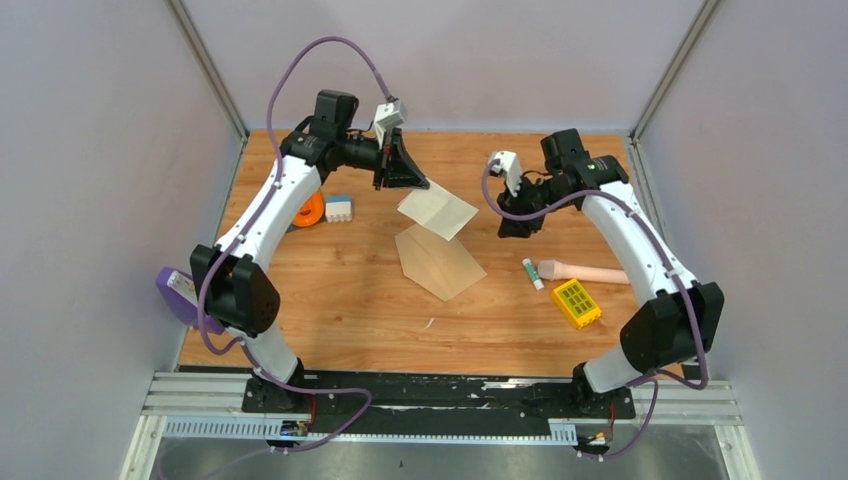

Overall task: Place the letter into the envelope and seal it
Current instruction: Fold the letter.

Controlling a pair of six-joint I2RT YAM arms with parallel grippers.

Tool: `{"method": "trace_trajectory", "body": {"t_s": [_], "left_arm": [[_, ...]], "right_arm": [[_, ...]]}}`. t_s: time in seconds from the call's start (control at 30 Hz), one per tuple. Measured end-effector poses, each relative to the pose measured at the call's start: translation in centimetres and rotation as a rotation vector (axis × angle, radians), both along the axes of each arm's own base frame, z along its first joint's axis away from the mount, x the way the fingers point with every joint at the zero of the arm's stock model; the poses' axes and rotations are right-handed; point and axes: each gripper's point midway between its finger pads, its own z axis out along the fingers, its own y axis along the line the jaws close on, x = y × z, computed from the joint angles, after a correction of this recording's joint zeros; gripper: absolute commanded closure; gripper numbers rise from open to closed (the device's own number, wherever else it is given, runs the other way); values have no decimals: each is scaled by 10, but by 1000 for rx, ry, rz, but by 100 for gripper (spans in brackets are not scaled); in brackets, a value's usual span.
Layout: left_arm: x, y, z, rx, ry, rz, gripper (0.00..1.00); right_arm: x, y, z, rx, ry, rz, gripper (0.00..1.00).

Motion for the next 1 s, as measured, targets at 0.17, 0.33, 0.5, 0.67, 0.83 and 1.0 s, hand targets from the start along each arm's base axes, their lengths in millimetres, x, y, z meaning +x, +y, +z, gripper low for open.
{"method": "trace_trajectory", "body": {"t_s": [0.17,0.33,0.5,0.67,0.83,1.0], "left_arm": [[1,-1,-7,1,14,1,100],[1,-1,-8,-8,15,-3,100],[-5,-2,-9,-31,31,-32,100],[-18,-6,-12,-60,70,-89,100],[-34,-16,-15,-64,82,-138,100],[-48,-30,-18,-49,77,-178,100]], "right_arm": [[7,-10,32,-7,-159,-49,3],[3,-6,99,121,-432,-63,0],[-16,11,126,270,-511,16,1],[-19,26,111,330,-443,90,3],[-14,33,102,342,-410,109,4],[-21,40,84,348,-364,141,6]]}}
